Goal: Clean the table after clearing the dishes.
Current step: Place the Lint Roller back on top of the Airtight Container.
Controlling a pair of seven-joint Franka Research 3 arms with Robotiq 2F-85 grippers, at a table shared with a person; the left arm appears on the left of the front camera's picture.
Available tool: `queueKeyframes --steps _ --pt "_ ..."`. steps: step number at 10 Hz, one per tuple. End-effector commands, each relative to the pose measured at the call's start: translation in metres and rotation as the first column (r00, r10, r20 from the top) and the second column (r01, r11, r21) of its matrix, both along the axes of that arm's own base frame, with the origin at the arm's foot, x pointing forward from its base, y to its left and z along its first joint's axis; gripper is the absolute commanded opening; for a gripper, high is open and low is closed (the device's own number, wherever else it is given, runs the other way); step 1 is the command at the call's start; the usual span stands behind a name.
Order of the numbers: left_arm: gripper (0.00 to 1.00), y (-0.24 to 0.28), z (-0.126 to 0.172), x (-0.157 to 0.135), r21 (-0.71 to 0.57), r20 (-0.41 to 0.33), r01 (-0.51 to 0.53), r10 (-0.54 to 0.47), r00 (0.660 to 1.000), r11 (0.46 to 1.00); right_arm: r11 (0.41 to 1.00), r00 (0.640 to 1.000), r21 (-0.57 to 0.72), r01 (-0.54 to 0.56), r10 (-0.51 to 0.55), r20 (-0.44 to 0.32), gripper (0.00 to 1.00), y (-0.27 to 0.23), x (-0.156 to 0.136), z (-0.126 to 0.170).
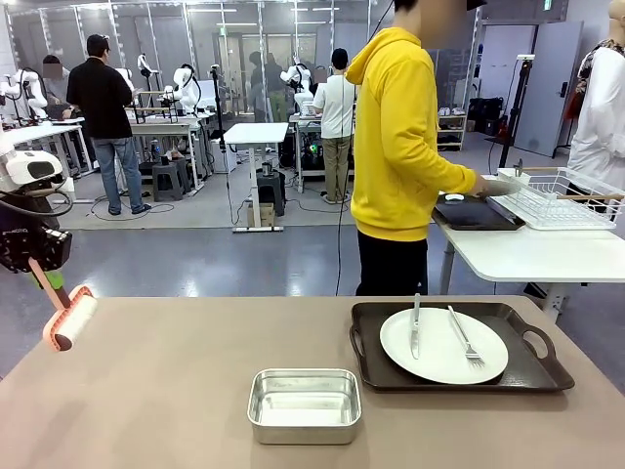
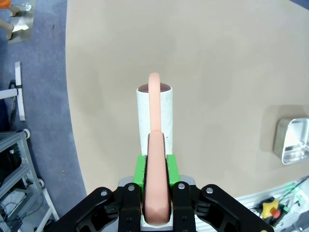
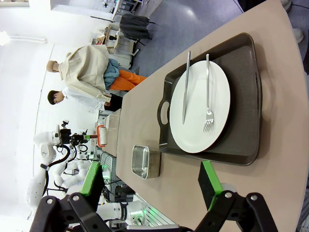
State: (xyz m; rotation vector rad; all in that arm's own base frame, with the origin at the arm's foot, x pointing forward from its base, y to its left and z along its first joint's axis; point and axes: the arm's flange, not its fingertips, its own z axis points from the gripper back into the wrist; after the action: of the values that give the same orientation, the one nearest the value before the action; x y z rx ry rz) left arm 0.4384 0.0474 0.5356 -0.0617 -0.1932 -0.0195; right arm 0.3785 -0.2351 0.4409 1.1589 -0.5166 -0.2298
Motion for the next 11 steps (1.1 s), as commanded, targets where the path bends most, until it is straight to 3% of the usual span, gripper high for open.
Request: queueKeyframes --steps 1,3,4,6,7,8,10,11 --pt "0.21 0.0 0.0 0.0 0.0 0.0 0.0 0.0 1.0 1.0 1.0 1.0 0.0 0.0 0.0 0.005 1.0 0.001 -0.001 0.002" --pt "0.21 -0.048 0.036 0.012 0.131 0.005 0.217 -0.219 0.976 0.967 1.0 1.0 0.0 0.0 0.0 0.005 1.0 0.001 -0.001 0.002" --pt "0.21 -0.086 0.048 0.018 0.195 -0.031 0.343 -0.344 0.938 0.919 1.0 1.0 0.0 0.0 0.0 0.005 1.0 0.001 -0.001 0.002" --pt "0.21 -0.153 0.067 0.01 0.187 -0.016 0.601 -0.61 0.792 0.777 1.0 1.0 0.0 0.0 0.0 0.005 1.0 0.001 -0.001 0.002" --pt "0.21 -0.187 0.068 0.007 0.205 -0.061 0.694 -0.699 0.713 0.69 1.0 1.0 0.0 0.0 0.0 0.005 1.0 0.001 -0.001 0.002" --pt "0.21 -0.23 0.063 0.002 0.219 -0.093 0.788 -0.792 0.603 0.575 1.0 1.0 0.0 0.0 0.0 0.005 1.0 0.001 -0.001 0.002" --pt "0.21 -0.302 0.044 -0.012 0.222 -0.123 0.917 -0.923 0.364 0.332 1.0 1.0 0.0 0.0 0.0 0.005 1.0 0.001 -0.001 0.002" --pt "0.21 -0.334 0.033 -0.02 0.236 -0.13 0.953 -0.966 0.224 0.189 1.0 1.0 0.0 0.0 0.0 0.005 1.0 0.001 -0.001 0.002"
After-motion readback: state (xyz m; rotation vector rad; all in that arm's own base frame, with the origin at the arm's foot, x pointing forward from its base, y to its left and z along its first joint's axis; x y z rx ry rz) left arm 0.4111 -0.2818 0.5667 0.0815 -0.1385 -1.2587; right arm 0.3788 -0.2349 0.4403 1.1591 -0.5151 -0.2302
